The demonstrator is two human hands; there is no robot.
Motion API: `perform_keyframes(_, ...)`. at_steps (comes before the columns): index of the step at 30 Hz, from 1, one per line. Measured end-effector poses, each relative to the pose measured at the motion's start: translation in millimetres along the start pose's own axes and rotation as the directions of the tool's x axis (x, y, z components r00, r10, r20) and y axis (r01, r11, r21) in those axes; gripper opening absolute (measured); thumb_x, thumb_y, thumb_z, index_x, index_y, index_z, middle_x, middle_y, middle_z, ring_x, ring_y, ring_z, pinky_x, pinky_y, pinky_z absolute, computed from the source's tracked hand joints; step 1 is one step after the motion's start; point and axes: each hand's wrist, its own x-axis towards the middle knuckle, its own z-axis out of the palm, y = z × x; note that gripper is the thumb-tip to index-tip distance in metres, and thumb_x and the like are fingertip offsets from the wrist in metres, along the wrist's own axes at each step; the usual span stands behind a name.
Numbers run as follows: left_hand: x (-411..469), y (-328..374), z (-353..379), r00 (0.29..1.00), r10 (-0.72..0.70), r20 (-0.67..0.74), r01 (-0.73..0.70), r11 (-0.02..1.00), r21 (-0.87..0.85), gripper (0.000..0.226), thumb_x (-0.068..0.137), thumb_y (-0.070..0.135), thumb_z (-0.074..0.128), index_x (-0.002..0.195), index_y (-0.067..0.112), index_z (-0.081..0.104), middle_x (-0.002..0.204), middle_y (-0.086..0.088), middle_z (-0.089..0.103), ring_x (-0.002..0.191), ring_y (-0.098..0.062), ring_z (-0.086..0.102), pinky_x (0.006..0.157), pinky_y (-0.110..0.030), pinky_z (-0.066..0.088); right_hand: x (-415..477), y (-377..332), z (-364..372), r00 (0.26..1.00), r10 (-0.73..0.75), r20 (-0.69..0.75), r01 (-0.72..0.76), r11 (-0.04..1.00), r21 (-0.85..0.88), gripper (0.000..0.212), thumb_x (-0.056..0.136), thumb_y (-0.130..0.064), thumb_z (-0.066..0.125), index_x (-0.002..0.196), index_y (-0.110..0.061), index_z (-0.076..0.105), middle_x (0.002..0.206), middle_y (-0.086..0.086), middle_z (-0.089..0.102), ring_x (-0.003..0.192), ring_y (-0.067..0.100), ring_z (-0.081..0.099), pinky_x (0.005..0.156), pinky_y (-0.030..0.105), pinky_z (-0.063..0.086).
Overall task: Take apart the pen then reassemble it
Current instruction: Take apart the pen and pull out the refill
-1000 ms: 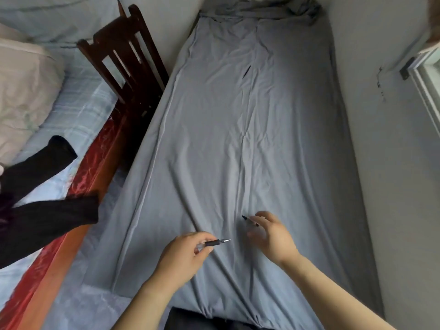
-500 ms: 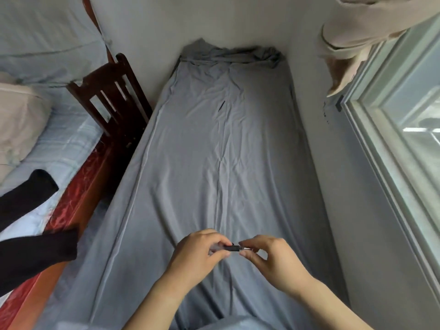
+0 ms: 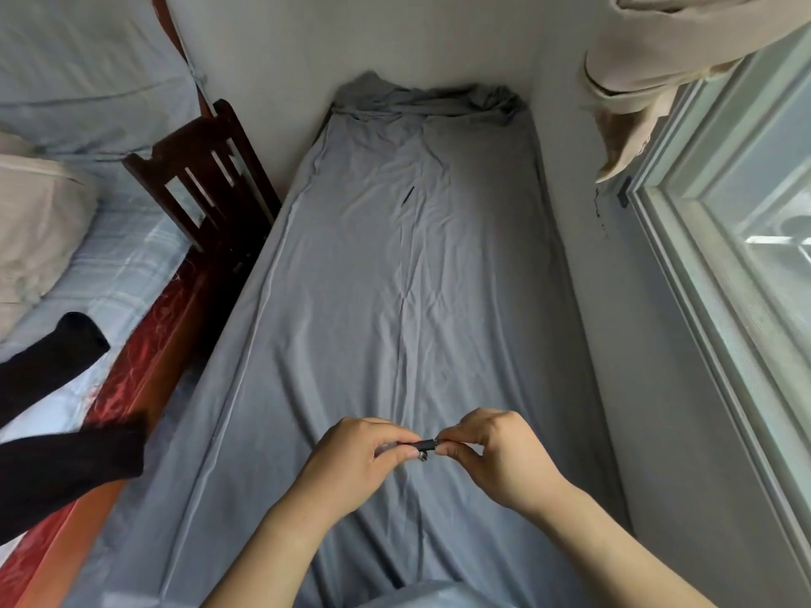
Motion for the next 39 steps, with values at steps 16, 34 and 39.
perform_keyframes(16,-7.4,9.1,-2.0,0.997,0.052,-0.049,-0.045,0.99,0.13,0.014,0.084,0.037,0.062,0.097,0.036,0.067,0.09,0.016,0.068,0.081,-0.002,0.058,0.071,-0.026,0.049,4.3,-2.0,-9.0,0.977,0.04,0.209,-0.039,0.999,-0.011,0.017,0.091,-0.035,0.052,0.1,-0.031,0.066,0.091,-0.012,0.067,0.072,0.005,0.053,0.069,0.029,0.049)
perform_keyframes(34,-14.2,0.2,10.2,0.992,0.011,-0.124,0.004,0.993,0.121,0.018,0.083,0.041,0.061,0.101,0.041,0.059,0.091,0.015,0.067,0.08,-0.003,0.058,0.069,-0.024,0.048,2.9,3.1,-0.4,0.996,0.059,0.067,-0.06,0.998,0.016,0.036,0.074,-0.043,0.072,0.107,-0.038,0.061,0.091,-0.021,0.065,0.084,0.0,0.057,0.076,0.016,0.043)
perform_keyframes(39,-14.5,0.2,0.6,0.989,0.029,-0.147,-0.009,0.991,0.135,0.018,0.081,0.041,0.063,0.099,0.04,0.062,0.091,0.017,0.067,0.081,-0.001,0.062,0.071,-0.029,0.052,3.2,3.9,-0.2,0.994,0.088,0.058,-0.093,0.991,0.092,0.035,0.079,-0.062,0.049,0.093,-0.034,0.064,0.093,-0.02,0.065,0.088,-0.003,0.058,0.08,0.022,0.048)
